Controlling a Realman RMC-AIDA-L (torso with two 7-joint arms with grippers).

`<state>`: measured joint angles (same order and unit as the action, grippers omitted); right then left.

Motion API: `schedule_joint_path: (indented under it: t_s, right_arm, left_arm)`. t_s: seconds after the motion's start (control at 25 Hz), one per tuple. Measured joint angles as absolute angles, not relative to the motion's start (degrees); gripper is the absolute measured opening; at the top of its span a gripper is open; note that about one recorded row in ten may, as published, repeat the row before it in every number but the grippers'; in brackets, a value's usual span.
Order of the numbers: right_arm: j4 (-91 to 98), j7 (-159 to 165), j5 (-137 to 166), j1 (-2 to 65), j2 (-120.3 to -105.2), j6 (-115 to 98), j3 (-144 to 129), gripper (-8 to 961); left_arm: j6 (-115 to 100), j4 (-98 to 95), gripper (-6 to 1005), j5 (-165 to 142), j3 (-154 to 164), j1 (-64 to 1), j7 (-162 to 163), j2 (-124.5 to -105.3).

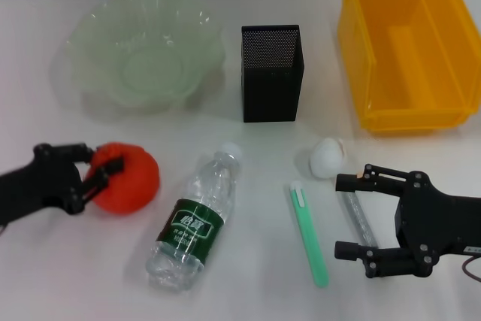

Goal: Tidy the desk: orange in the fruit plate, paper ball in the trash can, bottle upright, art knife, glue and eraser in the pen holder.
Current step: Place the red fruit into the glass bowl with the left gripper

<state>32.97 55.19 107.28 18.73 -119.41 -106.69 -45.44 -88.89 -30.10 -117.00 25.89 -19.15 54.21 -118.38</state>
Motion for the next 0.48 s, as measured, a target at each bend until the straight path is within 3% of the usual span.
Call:
schedule_joint_path:
  t_s: [0.24, 0.48]
  right_arm:
    - [33.0, 55.2, 105.6, 18.5, -119.36, -107.0, -45.2, 840]
    - [33.0, 55.3, 105.5, 18.5, -119.35, -107.3, -44.8, 840]
  left_arm:
    - [-94.6, -34.2, 214, -107.3, 25.6, -19.3, 56.4, -118.29]
    - [-90.0, -34.7, 155, -100.2, 25.5, -25.1, 58.6, -118.52]
